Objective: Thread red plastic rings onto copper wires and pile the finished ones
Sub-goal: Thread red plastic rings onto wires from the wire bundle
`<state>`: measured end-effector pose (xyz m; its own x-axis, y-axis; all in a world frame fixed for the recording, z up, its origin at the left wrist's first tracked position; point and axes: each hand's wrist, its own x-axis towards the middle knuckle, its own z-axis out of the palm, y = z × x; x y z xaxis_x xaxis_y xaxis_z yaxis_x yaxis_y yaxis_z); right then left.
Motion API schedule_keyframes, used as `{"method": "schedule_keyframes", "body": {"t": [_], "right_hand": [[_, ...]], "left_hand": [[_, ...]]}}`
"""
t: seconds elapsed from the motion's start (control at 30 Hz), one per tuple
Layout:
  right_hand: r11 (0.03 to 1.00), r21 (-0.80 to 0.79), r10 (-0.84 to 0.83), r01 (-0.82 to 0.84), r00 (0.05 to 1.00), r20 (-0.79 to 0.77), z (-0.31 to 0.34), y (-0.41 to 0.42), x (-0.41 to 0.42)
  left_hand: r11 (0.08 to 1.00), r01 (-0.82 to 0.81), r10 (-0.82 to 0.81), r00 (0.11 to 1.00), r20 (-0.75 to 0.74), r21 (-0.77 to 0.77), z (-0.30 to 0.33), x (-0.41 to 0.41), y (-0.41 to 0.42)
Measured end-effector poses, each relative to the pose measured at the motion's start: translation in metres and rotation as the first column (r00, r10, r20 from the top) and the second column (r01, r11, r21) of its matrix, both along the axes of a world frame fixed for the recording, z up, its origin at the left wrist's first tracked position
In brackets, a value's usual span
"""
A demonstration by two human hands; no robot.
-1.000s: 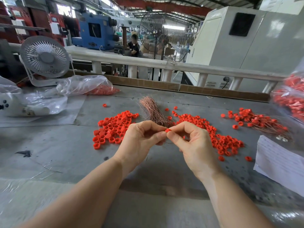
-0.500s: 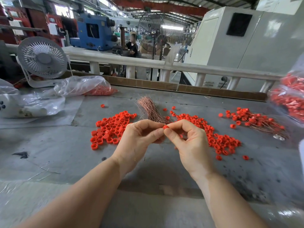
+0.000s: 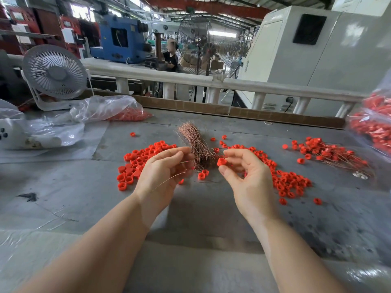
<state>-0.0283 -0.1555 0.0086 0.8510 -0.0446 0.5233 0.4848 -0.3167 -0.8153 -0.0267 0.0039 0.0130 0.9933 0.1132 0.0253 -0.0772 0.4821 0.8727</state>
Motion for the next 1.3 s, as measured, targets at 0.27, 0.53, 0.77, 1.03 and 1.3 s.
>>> {"method": "schedule_keyframes", "body": {"t": [0.27, 0.53, 0.77, 1.03, 1.3], "right_hand": [[0.916, -0.261, -0.321, 0.304, 0.947, -0.023, -0.004, -0.007, 0.003], [0.86, -0.416, -0.27, 0.296, 0.955, 0.122, -0.003, -0.005, 0.0], [0.905, -0.4, -0.042, 0.147, 0.965, 0.258, -0.001, -0.001, -0.005], [0.994, -0.091, 0.064, -0.058, 0.996, 0.057, 0.002, 0.002, -0.004], [0.972, 0.145, 0.205, -0.182, 0.966, -0.158, 0.003, -0.001, -0.001]], "left_hand": [[0.993, -0.11, 0.109, 0.994, 0.019, 0.048, -0.002, 0.005, 0.007], [0.875, 0.013, -0.038, 0.998, 0.044, 0.484, -0.003, -0.005, -0.01], [0.874, 0.116, -0.186, 0.977, 0.104, 0.473, -0.003, -0.009, -0.014], [0.865, -0.065, -0.076, 0.963, 0.258, 0.497, -0.005, -0.008, -0.014], [0.744, -0.235, 0.017, 0.942, 0.334, 0.626, -0.004, -0.008, -0.016]]}}
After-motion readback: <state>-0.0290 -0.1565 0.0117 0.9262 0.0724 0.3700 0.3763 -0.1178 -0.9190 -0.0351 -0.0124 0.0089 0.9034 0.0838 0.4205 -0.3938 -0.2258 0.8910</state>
